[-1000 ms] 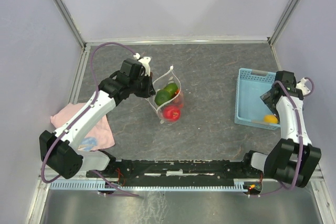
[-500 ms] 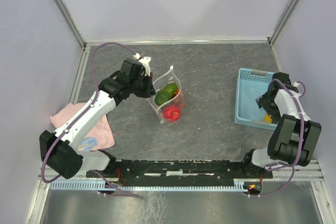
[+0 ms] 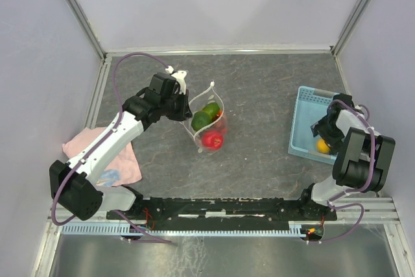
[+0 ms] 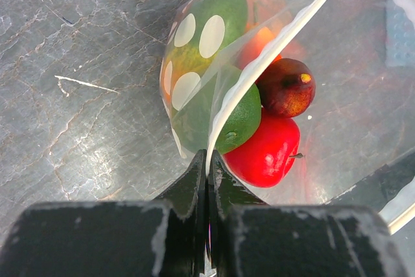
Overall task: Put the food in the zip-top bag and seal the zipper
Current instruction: Pick up the fake fruit from the bin.
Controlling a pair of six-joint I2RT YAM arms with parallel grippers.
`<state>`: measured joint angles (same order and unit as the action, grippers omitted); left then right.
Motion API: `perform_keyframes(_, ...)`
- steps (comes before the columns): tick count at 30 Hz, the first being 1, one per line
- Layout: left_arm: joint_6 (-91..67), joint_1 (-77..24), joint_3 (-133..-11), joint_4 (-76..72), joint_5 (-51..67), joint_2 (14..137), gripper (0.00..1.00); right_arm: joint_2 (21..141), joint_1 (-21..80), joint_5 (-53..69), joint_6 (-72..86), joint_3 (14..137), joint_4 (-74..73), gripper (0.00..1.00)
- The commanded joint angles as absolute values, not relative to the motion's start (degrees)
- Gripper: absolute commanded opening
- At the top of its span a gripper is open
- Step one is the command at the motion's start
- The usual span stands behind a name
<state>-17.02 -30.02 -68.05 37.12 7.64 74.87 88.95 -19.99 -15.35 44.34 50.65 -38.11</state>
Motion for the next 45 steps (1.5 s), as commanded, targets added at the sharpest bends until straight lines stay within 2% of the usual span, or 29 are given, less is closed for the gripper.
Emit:
perform_keyframes(1, -17.55, -30.08, -68.17, 34.99, 8.06, 74.65, 0.03, 90.40, -20.24, -15.16, 40.65, 52.85, -34.03, 1.00)
perform_keyframes(10, -17.49, -30.08, -68.27, 35.15, 7.72, 74.53, 0.03, 94.90, -20.09, -8.52, 36.28, 54.57, -30.30, 0.80)
perform_keyframes(21, -17.50, -30.15, -68.37, 35.16, 7.92, 74.12, 0.03, 99.35, -17.46, -5.08, 32.32, 60.83, -30.00, 0.78)
perform_keyframes(23, -17.49, -30.06, -68.38, 35.16, 8.12, 74.09, 0.03, 100.35, -16.47, -4.93, 31.82, 62.45, -32.43, 0.79)
perform_keyframes(29, -17.58, -30.07, -68.38, 35.17, 8.35, 74.18, 0.03, 96.84, -15.62, -8.83, 28.58, 62.48, -38.44, 0.91)
perform_keyframes(35, -17.58, -30.08, -68.47, 35.16, 8.79, 73.92, 0.03, 93.02, -15.60, -14.23, 28.82, 61.92, -43.84, 0.99)
perform_keyframes(45, -17.75, -30.11, -68.47, 35.21, 9.84, 72.99, 0.03, 90.91, -15.59, -11.92, 31.38, 56.86, -45.18, 0.99)
